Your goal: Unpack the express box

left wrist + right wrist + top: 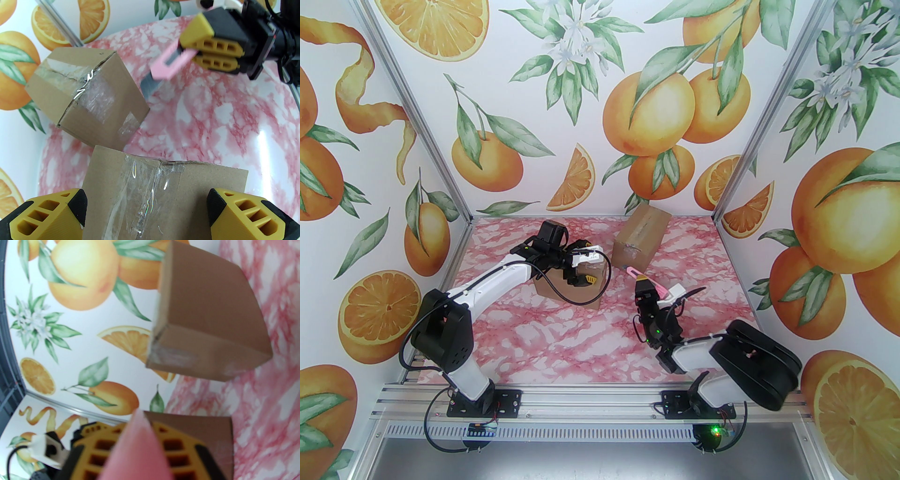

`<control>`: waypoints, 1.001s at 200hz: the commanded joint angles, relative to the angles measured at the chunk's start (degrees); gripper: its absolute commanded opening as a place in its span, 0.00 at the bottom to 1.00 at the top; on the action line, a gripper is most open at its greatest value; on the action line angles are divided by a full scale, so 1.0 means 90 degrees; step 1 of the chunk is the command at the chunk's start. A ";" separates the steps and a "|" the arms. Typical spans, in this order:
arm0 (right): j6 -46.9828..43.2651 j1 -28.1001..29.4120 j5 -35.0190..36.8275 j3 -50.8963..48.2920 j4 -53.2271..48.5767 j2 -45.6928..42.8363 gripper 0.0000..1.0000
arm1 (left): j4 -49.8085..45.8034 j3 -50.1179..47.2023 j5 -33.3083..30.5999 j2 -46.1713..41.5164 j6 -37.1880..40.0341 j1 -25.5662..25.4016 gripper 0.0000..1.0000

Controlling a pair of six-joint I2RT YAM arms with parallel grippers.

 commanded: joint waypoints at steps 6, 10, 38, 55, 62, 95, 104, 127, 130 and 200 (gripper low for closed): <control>0.0278 0.0023 -0.0411 0.0218 0.0380 0.0032 0.00 | -0.0178 -0.0107 0.0068 -0.0249 0.0074 -0.0014 0.88; 0.0274 0.0021 -0.0417 0.0213 0.0380 0.0009 0.00 | -0.0185 -0.0108 0.0068 -0.0258 0.0066 -0.0014 0.88; 0.0198 0.0026 -0.0605 0.0289 0.0380 -0.0084 0.00 | -0.0237 -0.0141 0.0094 -0.0254 0.0069 -0.0042 0.88; 0.0259 0.0021 -0.0831 0.0420 0.0380 0.0012 0.00 | -0.0234 -0.0156 0.0104 -0.0240 0.0068 -0.0062 0.88; 0.0296 0.0030 -0.0900 0.0456 0.0380 0.0053 0.00 | -0.0237 -0.0156 0.0105 -0.0233 0.0071 -0.0069 0.88; 0.0276 0.0030 -0.1066 0.0545 0.0381 0.0088 0.00 | -0.0222 -0.0156 0.0113 -0.0164 0.0083 -0.0092 0.88; 0.0289 0.0025 -0.1132 0.0580 0.0380 0.0131 0.00 | -0.0217 -0.0147 0.0113 -0.0143 0.0093 -0.0101 0.88; 0.0475 0.0029 -0.1133 0.0574 0.0380 0.0300 0.00 | -0.0227 -0.0135 0.0115 -0.0113 0.0124 -0.0105 0.88; 0.0489 0.0037 -0.1139 0.0570 0.0380 0.0317 0.00 | -0.0227 -0.0132 0.0120 -0.0113 0.0128 -0.0109 0.88; 0.0633 0.0041 -0.1051 0.0523 0.0380 0.0456 0.00 | -0.0235 -0.0117 0.0092 -0.0054 0.0171 -0.0114 0.88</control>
